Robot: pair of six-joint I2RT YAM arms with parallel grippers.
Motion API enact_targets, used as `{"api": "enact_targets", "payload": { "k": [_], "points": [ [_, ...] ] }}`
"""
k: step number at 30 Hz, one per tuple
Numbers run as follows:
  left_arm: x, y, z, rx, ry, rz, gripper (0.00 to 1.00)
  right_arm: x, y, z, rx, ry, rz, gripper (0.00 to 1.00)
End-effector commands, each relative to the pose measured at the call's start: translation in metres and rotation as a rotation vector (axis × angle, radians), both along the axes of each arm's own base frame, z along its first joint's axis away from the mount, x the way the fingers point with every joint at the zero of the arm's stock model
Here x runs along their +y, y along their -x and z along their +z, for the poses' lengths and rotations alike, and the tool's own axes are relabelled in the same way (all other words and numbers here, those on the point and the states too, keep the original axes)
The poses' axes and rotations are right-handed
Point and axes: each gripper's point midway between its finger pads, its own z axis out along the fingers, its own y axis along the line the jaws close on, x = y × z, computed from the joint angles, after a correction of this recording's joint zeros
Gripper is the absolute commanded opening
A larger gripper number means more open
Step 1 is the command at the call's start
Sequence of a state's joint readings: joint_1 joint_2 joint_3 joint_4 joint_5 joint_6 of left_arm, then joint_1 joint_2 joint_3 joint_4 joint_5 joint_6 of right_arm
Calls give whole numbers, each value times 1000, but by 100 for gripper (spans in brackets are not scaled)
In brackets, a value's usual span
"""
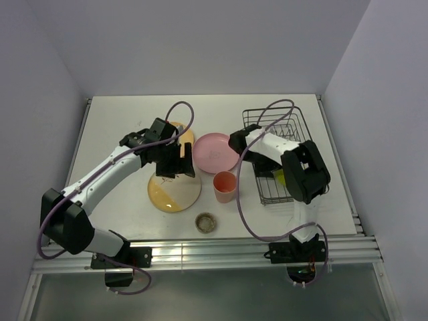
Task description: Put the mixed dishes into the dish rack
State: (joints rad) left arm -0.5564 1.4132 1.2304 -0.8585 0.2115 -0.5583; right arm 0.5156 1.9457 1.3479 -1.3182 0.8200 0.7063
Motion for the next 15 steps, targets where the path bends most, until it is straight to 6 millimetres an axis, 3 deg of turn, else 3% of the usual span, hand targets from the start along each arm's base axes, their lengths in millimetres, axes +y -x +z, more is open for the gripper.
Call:
{"api": "enact_targets", "payload": {
  "k": [1,8,11,15],
  "points": [
    [-7,5,-4,-4,-22,-56,83,27,-4,39,-137,-177,-24,100],
    [-30,5,-15,14,-44,-95,81,38,-3,78,-229,-309,-6,100],
    [-40,-1,-5,-7,-30,-99,81,42,1,81,-244,-362,-4,100],
    [-53,0,-5,13,-25,-123,81,44,8,77,-251,-412,-6,99]
  ]
}}
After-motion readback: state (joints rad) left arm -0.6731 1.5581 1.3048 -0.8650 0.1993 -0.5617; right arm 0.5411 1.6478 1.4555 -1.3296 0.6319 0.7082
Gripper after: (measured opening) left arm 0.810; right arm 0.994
